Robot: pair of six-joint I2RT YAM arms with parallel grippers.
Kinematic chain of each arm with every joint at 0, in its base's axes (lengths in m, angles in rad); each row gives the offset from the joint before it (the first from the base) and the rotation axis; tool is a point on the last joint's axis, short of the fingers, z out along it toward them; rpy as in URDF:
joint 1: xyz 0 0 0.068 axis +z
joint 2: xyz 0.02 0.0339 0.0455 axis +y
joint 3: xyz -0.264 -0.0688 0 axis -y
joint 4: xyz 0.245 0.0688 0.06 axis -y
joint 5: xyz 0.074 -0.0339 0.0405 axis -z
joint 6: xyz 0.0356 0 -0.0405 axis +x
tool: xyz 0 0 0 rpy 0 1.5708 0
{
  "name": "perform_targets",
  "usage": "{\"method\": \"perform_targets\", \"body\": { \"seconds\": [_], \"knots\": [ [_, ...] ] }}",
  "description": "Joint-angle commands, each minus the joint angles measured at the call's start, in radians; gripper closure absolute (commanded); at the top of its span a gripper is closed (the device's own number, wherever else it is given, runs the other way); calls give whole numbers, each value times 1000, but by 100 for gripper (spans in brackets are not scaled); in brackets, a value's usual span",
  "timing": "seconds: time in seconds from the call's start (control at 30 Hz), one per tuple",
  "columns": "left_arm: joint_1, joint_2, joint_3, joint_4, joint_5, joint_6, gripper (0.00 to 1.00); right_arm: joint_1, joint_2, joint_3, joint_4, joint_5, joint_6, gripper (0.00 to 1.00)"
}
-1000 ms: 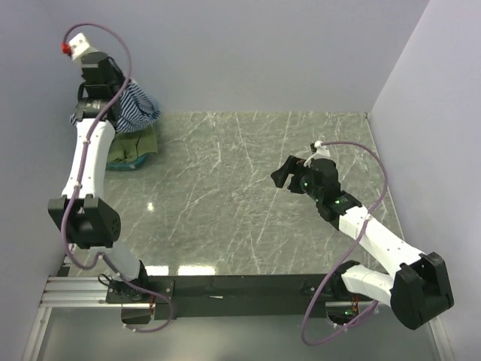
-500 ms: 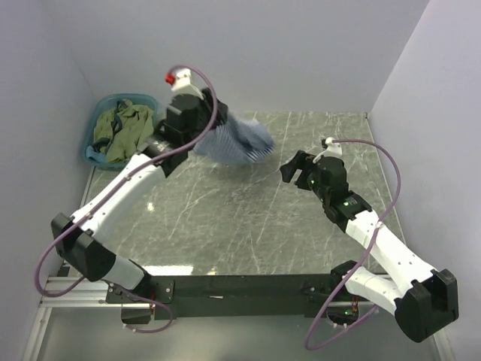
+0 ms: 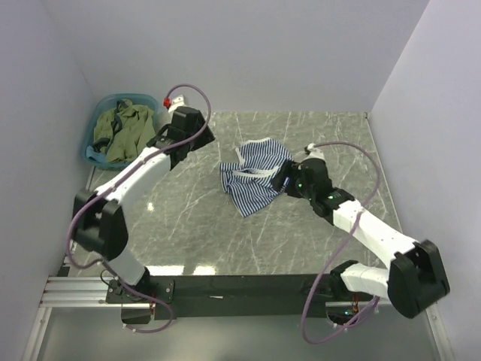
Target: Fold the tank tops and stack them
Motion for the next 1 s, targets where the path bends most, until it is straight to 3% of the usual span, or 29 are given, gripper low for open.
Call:
{"method": "perform_targets", "body": {
  "seconds": [0.0,0.13,0.27,0.6,0.97],
  "knots": [
    [32,124,54,-23,136,5,38,55,79,41,54,-12,29,20],
    [33,285,127,-57,219,44,45,156,212,93,84,15,55,22],
    [33,359,127,-45,239,47,45,258,329,165,88,69,84,25],
    [32,445,95,-7,302,74,37,300,404,101,93,135,161,30],
    [21,535,150,-19,305,110,38,352,515,109,97,170,199,33]
  ]
}}
